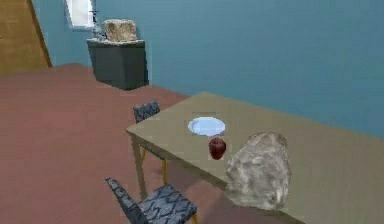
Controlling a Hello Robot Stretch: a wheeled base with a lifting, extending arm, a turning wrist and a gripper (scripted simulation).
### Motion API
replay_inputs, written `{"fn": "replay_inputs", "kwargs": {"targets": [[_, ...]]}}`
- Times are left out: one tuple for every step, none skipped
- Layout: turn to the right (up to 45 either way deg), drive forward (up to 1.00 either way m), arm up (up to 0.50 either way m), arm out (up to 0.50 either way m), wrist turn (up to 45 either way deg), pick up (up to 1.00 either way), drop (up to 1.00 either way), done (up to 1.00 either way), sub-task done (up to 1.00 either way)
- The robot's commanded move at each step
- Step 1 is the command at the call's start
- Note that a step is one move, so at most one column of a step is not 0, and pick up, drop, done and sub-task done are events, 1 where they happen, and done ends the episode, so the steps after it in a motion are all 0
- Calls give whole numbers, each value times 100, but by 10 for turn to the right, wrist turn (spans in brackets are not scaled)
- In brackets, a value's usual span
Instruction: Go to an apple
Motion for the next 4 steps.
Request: {"fn": "replay_inputs", "kwargs": {"targets": [[-450,0,0,0,0,0,0,0,0],[-450,0,0,0,0,0,0,0,0],[-450,0,0,0,0,0,0,0,0],[-60,0,0,0,0,0,0,0,0]]}}
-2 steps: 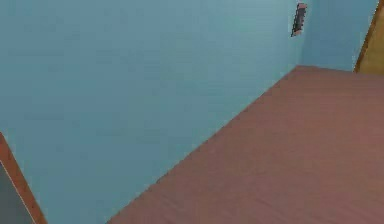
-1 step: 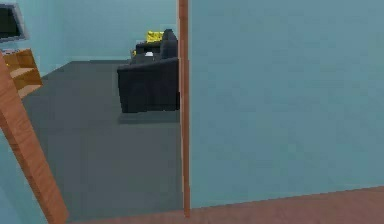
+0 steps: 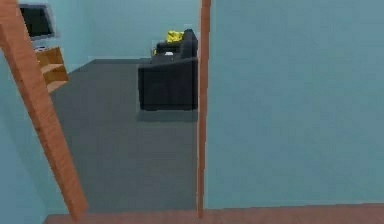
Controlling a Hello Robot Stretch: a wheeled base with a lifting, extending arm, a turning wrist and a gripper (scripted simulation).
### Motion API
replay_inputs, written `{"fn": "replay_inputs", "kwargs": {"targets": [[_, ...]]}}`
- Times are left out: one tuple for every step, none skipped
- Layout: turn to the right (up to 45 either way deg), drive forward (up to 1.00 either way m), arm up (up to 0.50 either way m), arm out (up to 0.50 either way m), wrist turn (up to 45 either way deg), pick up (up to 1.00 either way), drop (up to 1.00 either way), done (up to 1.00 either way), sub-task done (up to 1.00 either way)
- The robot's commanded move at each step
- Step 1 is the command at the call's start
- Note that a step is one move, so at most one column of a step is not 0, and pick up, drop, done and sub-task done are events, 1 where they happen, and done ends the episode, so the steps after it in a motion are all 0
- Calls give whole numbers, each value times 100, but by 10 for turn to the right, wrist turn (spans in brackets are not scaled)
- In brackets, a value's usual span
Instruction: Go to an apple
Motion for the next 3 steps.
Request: {"fn": "replay_inputs", "kwargs": {"targets": [[0,15,0,0,0,0,0,0,0],[-450,0,0,0,0,0,0,0,0],[-270,0,0,0,0,0,0,0,0]]}}
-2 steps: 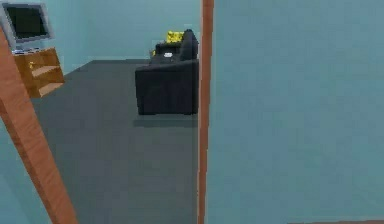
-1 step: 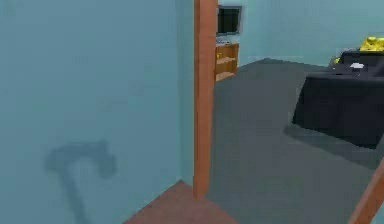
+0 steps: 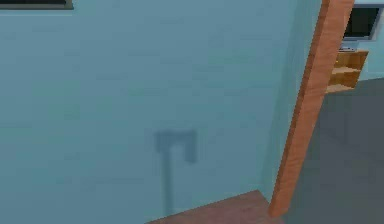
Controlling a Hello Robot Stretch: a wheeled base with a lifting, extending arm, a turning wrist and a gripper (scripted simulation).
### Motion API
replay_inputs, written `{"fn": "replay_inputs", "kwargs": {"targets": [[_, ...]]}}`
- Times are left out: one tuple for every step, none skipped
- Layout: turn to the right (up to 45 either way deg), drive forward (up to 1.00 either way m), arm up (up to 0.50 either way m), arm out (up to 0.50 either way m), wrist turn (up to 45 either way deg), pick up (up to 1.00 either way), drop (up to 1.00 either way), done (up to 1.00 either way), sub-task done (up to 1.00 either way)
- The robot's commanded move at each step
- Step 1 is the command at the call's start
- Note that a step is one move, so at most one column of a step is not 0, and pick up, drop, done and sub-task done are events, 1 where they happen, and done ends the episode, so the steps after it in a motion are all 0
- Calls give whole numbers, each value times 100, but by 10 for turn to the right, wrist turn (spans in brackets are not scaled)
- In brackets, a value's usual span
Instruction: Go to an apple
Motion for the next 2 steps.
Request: {"fn": "replay_inputs", "kwargs": {"targets": [[0,5,0,0,0,0,0,0,0],[-450,0,0,0,0,0,0,0,0]]}}
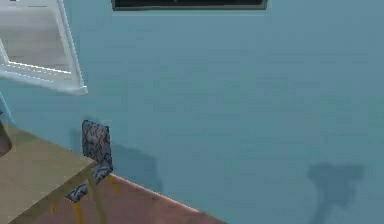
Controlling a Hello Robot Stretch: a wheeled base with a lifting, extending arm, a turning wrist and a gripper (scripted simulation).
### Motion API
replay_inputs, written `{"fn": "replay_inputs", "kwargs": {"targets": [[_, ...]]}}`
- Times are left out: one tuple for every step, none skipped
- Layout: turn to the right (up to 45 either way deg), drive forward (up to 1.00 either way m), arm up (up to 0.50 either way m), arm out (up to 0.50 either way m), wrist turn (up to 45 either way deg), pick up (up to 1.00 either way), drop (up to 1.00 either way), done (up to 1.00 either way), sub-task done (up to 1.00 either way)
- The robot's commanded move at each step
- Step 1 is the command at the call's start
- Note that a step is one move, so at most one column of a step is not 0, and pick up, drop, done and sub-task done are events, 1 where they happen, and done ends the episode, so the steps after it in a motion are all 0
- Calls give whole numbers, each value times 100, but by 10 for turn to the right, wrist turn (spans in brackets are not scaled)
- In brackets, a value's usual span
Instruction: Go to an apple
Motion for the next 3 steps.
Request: {"fn": "replay_inputs", "kwargs": {"targets": [[-450,0,0,0,0,0,0,0,0],[-450,0,0,0,0,0,0,0,0],[0,0,0,0,0,0,0,100,0]]}}
